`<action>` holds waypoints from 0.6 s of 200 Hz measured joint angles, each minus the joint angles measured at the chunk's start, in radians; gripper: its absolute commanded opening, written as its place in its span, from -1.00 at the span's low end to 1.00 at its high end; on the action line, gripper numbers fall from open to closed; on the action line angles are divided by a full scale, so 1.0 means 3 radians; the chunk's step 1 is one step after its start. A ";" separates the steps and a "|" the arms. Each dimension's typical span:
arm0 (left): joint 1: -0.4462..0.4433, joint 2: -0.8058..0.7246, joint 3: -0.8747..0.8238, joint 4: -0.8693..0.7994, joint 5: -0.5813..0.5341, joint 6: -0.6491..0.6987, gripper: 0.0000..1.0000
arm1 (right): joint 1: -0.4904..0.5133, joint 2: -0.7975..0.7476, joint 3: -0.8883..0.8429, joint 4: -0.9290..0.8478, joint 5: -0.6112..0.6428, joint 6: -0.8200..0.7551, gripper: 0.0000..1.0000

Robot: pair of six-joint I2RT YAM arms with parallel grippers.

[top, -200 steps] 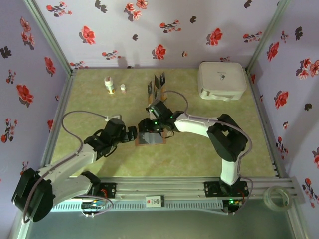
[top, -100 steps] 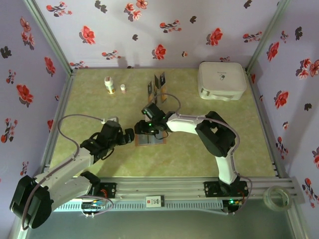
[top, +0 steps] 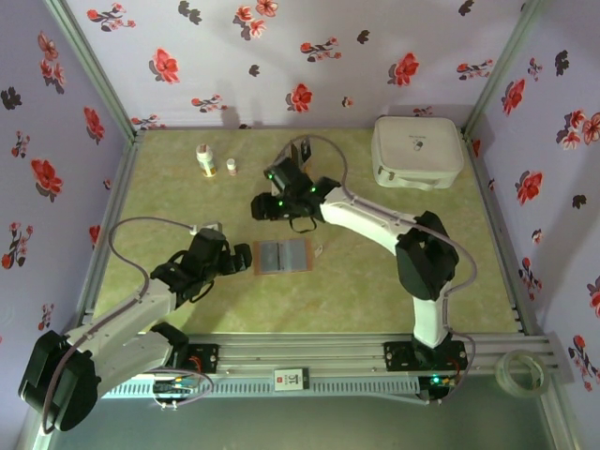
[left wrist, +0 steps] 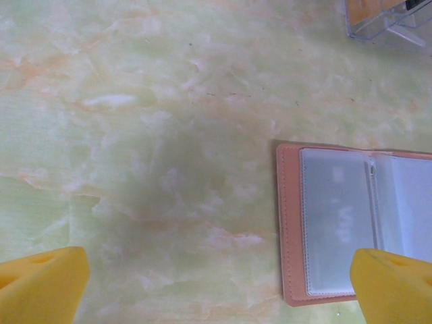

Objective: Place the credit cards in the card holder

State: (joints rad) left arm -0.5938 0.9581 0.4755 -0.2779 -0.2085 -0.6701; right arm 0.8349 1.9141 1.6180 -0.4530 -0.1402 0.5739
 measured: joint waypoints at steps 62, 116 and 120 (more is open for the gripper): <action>0.0052 0.0280 0.0027 0.0022 0.0025 0.0092 0.99 | -0.0315 0.0173 0.1058 -0.0984 0.0628 -0.0565 -0.16; 0.0127 0.0556 0.0107 0.0117 0.0085 0.0168 0.99 | -0.0334 0.0900 0.1790 -0.1555 0.0796 -0.0844 -0.53; 0.0130 0.0570 0.0109 0.0121 0.0090 0.0172 0.99 | -0.0334 0.0947 0.1825 -0.1582 0.0796 -0.0844 -0.53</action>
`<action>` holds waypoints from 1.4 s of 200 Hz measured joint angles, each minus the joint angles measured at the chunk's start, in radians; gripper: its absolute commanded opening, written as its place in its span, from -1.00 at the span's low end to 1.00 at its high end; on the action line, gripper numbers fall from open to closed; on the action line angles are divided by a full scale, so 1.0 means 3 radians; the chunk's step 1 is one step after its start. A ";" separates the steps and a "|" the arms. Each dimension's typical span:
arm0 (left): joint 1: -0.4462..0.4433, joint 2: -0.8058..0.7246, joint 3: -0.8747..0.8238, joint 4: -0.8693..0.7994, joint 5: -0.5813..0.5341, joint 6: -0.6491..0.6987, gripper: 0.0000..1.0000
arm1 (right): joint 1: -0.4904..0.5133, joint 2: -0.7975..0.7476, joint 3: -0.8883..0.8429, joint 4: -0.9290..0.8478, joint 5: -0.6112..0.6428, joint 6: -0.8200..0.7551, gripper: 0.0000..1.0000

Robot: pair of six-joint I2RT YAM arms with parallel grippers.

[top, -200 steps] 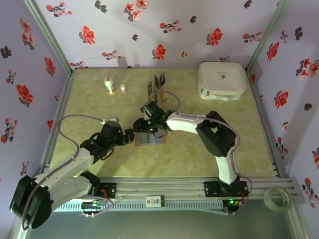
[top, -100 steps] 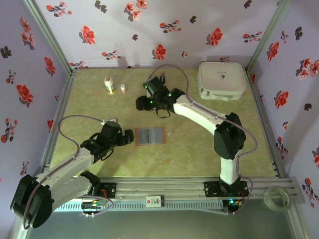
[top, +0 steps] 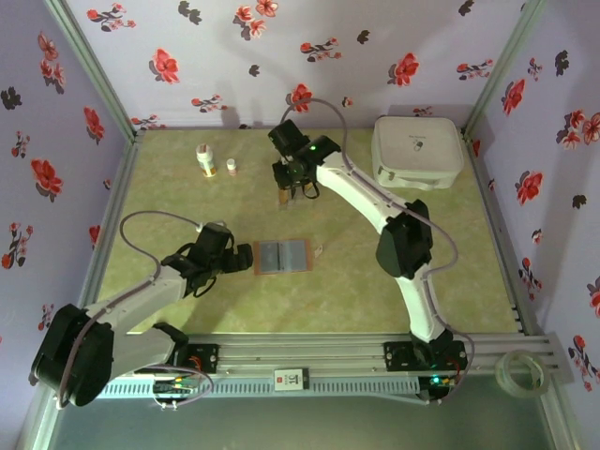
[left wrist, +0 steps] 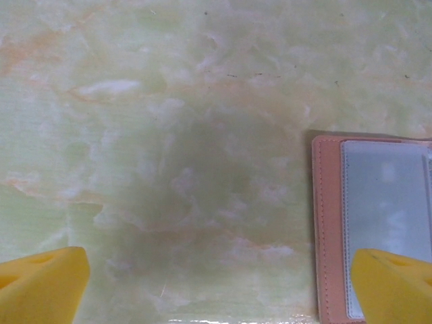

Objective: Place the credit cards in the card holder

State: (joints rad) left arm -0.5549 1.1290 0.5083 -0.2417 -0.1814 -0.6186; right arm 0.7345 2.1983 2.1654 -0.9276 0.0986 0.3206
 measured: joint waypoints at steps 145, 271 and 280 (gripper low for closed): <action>0.0078 0.0243 0.0067 0.0177 0.0146 0.0045 0.99 | -0.0034 0.0573 0.0459 -0.0217 0.0094 -0.0058 -0.48; 0.0106 0.0320 0.0067 0.0239 0.0191 0.0067 0.99 | -0.0039 0.0621 0.0459 -0.0150 0.0036 -0.0048 -0.39; 0.0106 0.0323 0.0067 0.0242 0.0200 0.0067 0.99 | -0.0047 0.0621 0.0459 -0.0149 0.0039 -0.0050 -0.39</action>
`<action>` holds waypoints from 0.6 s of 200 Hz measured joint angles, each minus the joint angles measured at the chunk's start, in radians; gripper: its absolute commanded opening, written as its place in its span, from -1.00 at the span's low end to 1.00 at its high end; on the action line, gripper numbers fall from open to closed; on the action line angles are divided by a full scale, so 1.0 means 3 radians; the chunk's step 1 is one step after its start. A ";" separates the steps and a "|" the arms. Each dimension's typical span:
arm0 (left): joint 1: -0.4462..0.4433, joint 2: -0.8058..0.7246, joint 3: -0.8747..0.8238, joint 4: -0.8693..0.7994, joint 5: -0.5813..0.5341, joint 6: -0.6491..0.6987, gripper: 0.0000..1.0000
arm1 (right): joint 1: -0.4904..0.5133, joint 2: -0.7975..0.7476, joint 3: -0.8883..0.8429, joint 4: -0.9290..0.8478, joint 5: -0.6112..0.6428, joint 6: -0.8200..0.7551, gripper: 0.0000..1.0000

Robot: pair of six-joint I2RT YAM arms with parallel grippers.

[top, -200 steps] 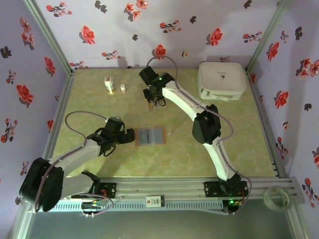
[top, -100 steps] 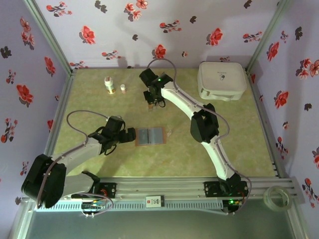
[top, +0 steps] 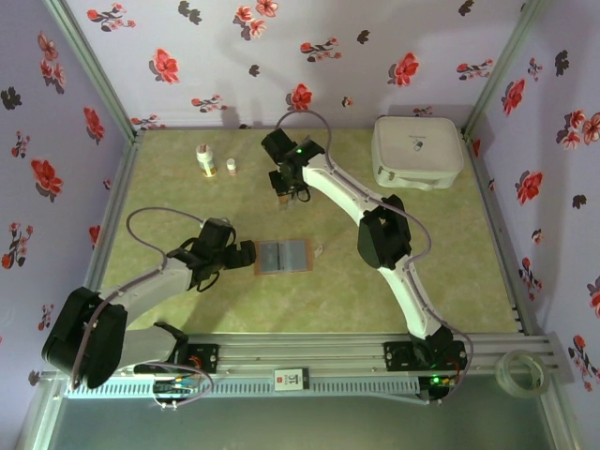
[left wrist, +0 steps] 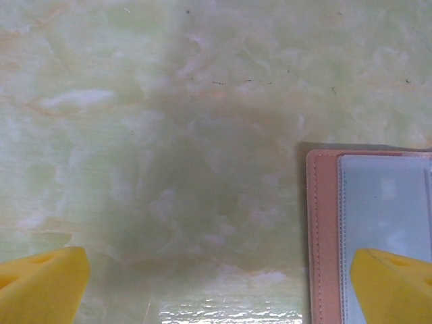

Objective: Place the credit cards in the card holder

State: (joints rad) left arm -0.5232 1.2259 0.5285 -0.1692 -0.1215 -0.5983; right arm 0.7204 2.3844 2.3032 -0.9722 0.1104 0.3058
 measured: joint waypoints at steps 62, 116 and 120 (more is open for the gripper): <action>0.0003 0.0000 0.0000 0.0004 0.0011 0.0000 0.99 | -0.0003 -0.0047 -0.0061 0.0008 0.0090 -0.0037 -0.40; 0.0003 0.0005 0.0000 0.0004 0.0013 0.0000 0.99 | -0.0010 -0.0198 -0.0357 0.0056 0.0160 -0.0064 -0.40; 0.0003 0.0006 0.0000 0.0004 0.0013 0.0000 1.00 | -0.0013 -0.0211 -0.0388 0.0060 0.0161 -0.0064 -0.40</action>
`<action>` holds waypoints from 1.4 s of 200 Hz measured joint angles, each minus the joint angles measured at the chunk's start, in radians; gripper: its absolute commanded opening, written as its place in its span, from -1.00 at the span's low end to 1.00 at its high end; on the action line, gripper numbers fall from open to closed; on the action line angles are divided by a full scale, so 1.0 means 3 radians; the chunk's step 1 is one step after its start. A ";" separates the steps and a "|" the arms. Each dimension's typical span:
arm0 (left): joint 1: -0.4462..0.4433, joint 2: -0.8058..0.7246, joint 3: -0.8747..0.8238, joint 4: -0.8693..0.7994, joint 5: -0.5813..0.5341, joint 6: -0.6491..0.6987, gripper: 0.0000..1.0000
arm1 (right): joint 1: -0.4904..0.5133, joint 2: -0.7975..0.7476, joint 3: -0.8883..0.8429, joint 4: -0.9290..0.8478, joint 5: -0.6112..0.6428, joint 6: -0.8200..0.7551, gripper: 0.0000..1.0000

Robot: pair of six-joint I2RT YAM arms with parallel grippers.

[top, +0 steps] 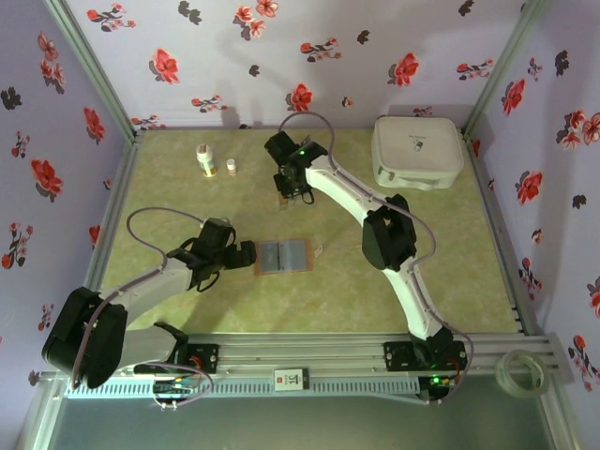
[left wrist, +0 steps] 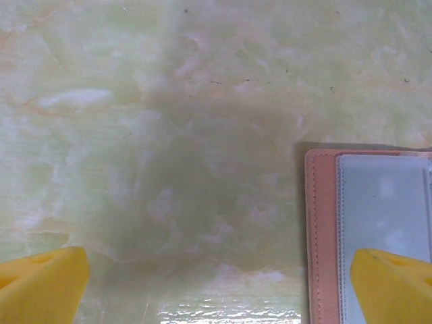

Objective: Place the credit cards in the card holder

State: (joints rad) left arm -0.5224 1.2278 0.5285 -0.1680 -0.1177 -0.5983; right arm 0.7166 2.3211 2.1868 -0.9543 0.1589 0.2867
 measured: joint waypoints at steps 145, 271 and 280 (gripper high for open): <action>0.0000 0.0006 0.0000 0.0001 0.0024 0.0000 0.99 | -0.0173 -0.0282 -0.0482 0.0148 0.0072 -0.0062 -0.41; 0.0001 0.0106 0.0025 0.0045 0.0024 0.0000 0.99 | -0.0034 -0.0154 0.0164 0.0111 0.0004 -0.0061 -0.42; 0.0001 0.0116 0.0029 0.0052 0.0024 0.0000 0.99 | -0.0028 -0.0086 0.0210 0.0097 0.0014 -0.0060 -0.42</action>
State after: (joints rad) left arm -0.5220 1.2625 0.5373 -0.1524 -0.1104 -0.5983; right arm 0.7082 2.2951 2.2498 -0.9253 0.1631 0.2687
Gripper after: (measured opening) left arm 0.997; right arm 0.293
